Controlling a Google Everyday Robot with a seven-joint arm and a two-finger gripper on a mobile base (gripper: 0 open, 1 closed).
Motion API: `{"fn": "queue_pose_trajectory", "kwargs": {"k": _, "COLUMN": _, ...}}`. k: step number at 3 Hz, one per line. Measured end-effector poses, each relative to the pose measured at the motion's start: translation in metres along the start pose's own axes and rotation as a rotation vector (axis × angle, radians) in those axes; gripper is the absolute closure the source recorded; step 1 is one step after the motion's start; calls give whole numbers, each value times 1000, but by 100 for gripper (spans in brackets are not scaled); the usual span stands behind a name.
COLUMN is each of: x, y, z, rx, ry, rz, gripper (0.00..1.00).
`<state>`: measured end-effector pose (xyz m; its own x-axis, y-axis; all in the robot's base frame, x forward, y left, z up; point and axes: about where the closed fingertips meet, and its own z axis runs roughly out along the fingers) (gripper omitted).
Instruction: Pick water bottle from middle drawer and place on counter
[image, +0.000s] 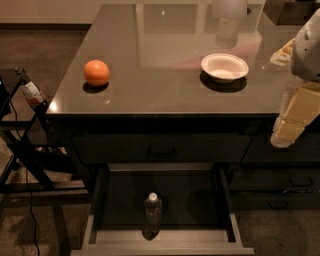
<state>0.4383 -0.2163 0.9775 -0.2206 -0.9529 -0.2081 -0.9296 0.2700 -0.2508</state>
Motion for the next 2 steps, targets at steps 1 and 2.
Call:
{"fn": "queue_pose_trajectory", "kwargs": {"k": 1, "x": 0, "y": 0, "z": 0, "rx": 0, "ry": 0, "rz": 0, "gripper": 0}}
{"fn": "queue_pose_trajectory", "kwargs": {"k": 2, "x": -2, "y": 3, "z": 6, "rx": -1, "ry": -20, "rz": 1, "gripper": 0}}
